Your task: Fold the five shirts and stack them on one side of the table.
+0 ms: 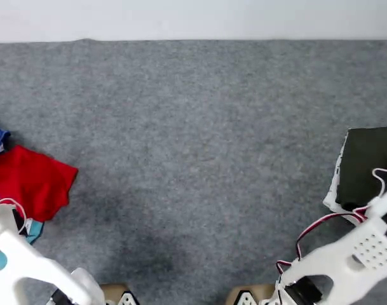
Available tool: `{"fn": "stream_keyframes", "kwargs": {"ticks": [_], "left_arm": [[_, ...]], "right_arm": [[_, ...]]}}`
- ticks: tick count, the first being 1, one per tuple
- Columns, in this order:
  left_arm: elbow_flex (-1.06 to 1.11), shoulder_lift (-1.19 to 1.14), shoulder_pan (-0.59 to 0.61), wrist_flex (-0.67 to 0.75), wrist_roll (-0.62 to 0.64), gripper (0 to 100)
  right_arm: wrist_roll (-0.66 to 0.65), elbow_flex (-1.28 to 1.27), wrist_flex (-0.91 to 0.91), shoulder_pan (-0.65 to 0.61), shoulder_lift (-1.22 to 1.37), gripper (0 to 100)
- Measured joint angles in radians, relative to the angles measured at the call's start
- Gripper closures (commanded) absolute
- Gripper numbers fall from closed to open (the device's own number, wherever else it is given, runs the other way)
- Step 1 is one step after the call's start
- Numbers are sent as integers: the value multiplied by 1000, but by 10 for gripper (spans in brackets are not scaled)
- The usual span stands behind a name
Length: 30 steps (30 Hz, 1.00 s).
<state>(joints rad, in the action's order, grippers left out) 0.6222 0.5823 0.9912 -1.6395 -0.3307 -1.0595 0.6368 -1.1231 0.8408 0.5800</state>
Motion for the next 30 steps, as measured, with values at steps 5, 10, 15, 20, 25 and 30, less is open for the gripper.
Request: {"fn": "stream_keyframes", "kwargs": {"ticks": [5,10,15,20,25,30], "left_arm": [[0,0,0,0,0,993],[0,0,0,0,0,993],[0,0,0,0,0,994],[0,0,0,-5,0,994],[0,0,0,-5,0,994],[-25,0,0,-5,0,994]], "right_arm": [[0,0,342,6,195,988],[0,-2,470,28,299,988],[66,-2,388,29,229,987],[230,-2,216,17,52,984],[292,-2,-12,-58,-68,987],[361,-2,-252,-152,-146,987]]}}
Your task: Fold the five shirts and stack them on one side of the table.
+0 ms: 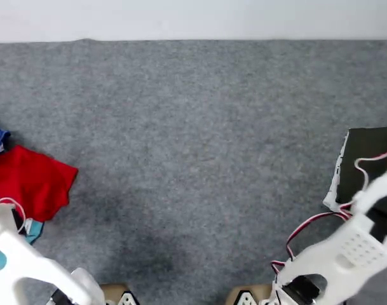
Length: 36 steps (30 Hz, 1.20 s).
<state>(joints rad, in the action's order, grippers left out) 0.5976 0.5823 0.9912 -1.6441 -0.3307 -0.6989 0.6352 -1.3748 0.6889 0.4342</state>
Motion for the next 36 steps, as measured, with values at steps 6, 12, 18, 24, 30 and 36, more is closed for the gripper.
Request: {"fn": "stream_keyframes", "kwargs": {"ticks": [6,12,18,24,30,36], "left_arm": [[-133,0,0,-35,-5,993],[-193,0,0,-58,-83,991],[-193,0,0,-46,-247,791],[-81,0,-20,173,-302,767],[-26,-132,-46,310,-400,768],[-169,-400,-48,328,-413,769]], "right_arm": [[41,0,-311,-95,-25,988],[97,-63,-379,-91,-26,988],[109,-267,-379,-81,-137,988],[112,-506,-379,-89,-347,988],[112,-640,-379,-98,-480,988],[112,-697,-379,-98,-509,988]]}}
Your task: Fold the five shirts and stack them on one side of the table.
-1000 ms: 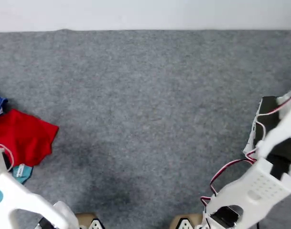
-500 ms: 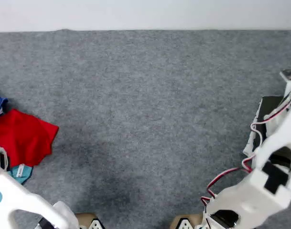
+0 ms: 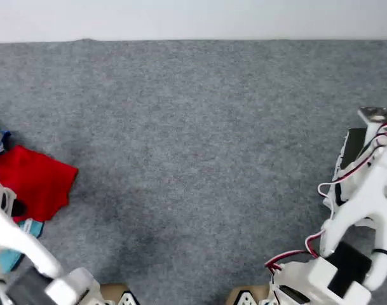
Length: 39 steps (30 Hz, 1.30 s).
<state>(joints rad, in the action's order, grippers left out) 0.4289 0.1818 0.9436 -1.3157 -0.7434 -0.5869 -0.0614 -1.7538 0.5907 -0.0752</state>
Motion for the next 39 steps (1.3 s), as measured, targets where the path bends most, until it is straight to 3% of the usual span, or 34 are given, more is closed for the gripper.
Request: {"fn": "stream_keyframes", "kwargs": {"ticks": [4,8,15,20,29,39], "left_arm": [[-123,-190,0,2,0,828],[-219,-350,-5,2,2,999],[-302,-400,-74,-25,60,997],[-376,-221,-170,-112,144,997],[-446,235,-477,-149,376,996],[-446,463,-1046,-149,592,995]], "right_arm": [[0,-49,0,0,0,988],[0,-74,0,0,0,988],[3,-78,0,0,0,988],[9,-78,0,0,0,988],[81,-78,0,0,-34,988],[83,-78,0,0,-180,988]]}}
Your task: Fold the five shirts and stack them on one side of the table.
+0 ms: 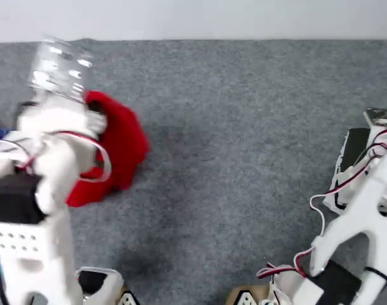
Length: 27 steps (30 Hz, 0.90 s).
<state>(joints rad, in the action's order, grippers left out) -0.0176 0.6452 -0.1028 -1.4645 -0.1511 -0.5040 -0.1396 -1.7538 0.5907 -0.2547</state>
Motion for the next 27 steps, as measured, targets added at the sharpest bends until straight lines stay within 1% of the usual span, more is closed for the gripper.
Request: {"fn": "stream_keyframes", "kwargs": {"ticks": [2,4,6,9,13,14,17,20,23,25,27], "left_arm": [[0,9,-109,8,5,995],[0,11,-152,17,8,995],[14,11,-152,18,8,995],[68,11,-104,-17,8,995],[186,11,32,-118,-5,994],[212,11,75,-153,-43,994],[261,11,212,-247,-209,979],[273,11,373,-265,-342,894],[278,11,508,-265,-446,806],[278,11,562,-267,-470,786],[278,12,594,-261,-474,786]], "right_arm": [[0,0,0,0,-15,988],[0,0,0,0,-34,988],[0,0,0,0,-51,988],[0,0,0,0,-68,988],[0,0,0,0,-69,988],[0,0,0,0,-69,988],[0,0,0,0,-80,988],[0,-17,0,0,-94,988],[0,-60,0,0,-107,988],[0,-92,0,0,-126,988],[0,-127,0,0,-147,988]]}}
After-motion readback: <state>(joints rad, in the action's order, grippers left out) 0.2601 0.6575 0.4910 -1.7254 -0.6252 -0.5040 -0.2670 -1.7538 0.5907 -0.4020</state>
